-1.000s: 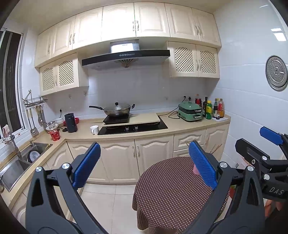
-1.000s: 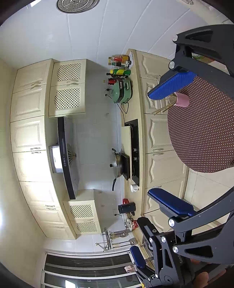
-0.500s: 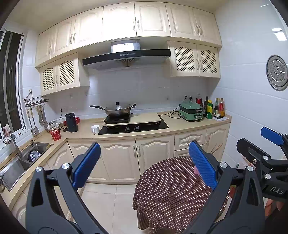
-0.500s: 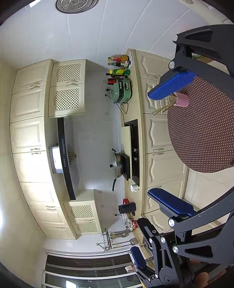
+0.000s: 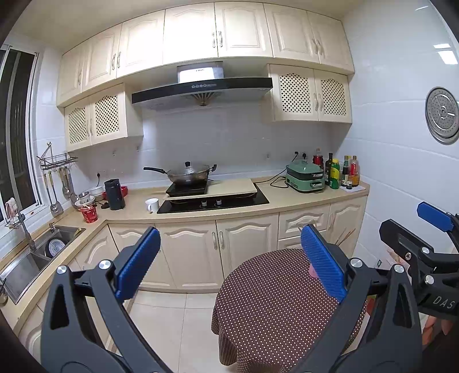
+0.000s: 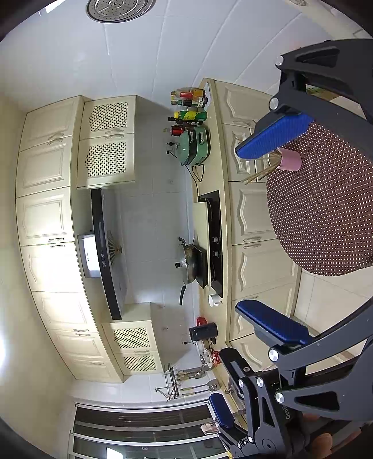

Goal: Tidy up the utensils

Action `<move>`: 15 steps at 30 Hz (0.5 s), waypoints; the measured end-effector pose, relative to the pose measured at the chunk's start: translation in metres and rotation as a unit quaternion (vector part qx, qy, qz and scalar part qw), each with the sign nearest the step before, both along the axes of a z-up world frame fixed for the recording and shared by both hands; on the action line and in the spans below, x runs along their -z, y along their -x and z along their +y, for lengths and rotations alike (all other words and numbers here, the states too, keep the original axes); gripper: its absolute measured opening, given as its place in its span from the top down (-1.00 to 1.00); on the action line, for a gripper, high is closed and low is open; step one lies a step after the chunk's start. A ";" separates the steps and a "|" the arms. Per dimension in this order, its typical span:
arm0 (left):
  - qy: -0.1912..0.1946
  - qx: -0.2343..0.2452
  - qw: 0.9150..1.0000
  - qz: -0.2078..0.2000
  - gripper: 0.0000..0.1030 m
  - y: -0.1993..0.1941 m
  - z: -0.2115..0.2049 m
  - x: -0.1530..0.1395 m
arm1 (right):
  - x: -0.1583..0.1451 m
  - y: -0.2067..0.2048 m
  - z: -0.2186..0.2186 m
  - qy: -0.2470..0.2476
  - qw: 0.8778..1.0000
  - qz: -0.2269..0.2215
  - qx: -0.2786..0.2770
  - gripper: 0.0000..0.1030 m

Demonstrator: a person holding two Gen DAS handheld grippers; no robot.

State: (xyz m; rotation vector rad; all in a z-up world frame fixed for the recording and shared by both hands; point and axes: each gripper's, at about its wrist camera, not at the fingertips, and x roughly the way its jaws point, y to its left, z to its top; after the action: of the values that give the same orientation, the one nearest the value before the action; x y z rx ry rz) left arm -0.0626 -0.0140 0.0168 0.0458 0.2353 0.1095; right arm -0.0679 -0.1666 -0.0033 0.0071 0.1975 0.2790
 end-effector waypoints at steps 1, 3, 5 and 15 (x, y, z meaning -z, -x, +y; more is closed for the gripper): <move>0.000 0.000 1.000 0.000 -0.87 0.000 0.000 0.000 | 0.000 0.000 0.000 0.000 1.000 0.000 -0.001 -0.84; 0.000 0.000 1.000 0.000 -0.87 0.000 0.000 0.000 | 0.000 0.000 0.000 0.000 1.000 0.000 0.000 -0.84; 0.001 0.000 1.000 0.001 -0.87 0.000 0.001 0.000 | 0.000 0.000 0.000 0.000 1.000 0.001 0.000 -0.84; 0.001 0.001 1.000 0.003 -0.87 0.001 0.001 0.006 | 0.001 -0.001 0.003 -0.002 1.000 0.004 0.004 -0.84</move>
State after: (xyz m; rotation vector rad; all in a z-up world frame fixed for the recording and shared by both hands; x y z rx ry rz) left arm -0.0634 -0.0126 0.0104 0.0445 0.2417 0.1077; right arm -0.0673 -0.1637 -0.0048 0.0129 0.2055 0.2717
